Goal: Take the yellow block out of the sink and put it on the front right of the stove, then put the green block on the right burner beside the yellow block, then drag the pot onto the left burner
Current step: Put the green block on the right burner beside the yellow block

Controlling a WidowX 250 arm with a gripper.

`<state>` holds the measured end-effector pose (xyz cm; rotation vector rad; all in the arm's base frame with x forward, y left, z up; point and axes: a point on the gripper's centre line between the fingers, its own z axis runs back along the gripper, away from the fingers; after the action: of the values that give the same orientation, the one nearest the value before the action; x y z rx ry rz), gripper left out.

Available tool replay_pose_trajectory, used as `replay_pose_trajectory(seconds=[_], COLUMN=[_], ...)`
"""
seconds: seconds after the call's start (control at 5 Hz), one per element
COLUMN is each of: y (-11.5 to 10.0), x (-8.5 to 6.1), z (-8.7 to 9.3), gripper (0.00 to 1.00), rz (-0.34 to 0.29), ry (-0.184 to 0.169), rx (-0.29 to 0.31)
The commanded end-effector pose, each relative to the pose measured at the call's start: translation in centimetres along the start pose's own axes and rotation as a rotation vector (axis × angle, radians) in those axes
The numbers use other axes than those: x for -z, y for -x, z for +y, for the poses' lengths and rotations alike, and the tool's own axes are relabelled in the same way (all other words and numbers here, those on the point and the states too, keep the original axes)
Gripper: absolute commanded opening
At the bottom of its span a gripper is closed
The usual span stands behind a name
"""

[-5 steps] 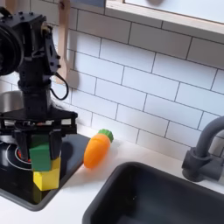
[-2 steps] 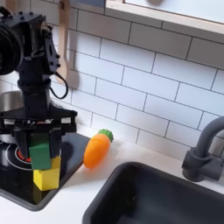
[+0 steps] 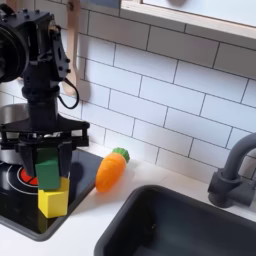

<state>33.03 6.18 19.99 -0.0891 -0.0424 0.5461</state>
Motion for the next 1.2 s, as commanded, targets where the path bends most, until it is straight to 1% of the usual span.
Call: replay_pose_trajectory(seconds=[0.0,0.2,0.4,0.8,1.0], y=[0.60,0.50,0.29,0.29,0.08], x=[0.13,0.11,0.52,0.88,0.94], z=[-0.55,-0.52,-0.32,-0.25,-0.20], gripper=[0.00,0.00,0.00,0.00,0.00], rz=[0.007,0.001,0.009,0.005,-0.004], ry=[-0.001,-0.002,-0.009,-0.023,-0.024], rx=[0.012,0.011,0.000,0.007,0.004])
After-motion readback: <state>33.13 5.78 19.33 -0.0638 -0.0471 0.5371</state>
